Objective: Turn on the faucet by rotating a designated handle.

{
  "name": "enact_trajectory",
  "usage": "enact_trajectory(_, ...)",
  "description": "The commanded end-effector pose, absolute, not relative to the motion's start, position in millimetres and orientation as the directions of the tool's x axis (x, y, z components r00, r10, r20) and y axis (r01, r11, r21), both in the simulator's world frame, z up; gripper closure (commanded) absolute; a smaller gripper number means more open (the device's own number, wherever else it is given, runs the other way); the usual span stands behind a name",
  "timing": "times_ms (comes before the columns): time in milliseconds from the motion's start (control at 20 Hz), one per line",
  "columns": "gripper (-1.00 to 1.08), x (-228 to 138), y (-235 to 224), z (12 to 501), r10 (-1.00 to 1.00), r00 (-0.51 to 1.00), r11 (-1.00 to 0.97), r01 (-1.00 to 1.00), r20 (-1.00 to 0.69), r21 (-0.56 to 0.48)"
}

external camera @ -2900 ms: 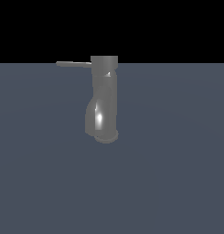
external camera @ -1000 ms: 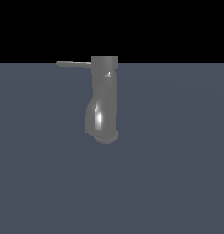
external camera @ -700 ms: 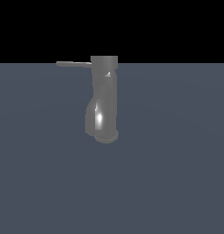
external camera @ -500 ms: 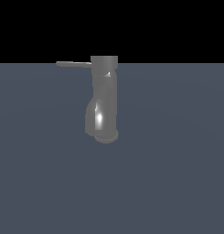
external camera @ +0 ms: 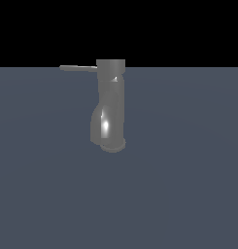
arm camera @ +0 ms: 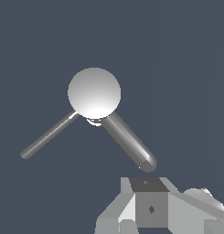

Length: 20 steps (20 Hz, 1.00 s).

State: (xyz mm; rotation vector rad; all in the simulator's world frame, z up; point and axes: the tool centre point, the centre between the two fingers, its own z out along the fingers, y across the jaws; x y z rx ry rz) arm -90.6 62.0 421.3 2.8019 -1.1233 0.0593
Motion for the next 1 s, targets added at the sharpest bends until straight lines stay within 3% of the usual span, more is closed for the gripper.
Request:
enact_trajectory(0, 1.08, -80, 67, 414, -0.722, 0.687, -0.680, -0.727, 0.088, 0.094)
enact_trajectory(950, 1.08, -9, 105, 354, -0.927, 0.365, -0.363, -0.931, 0.088, 0.039)
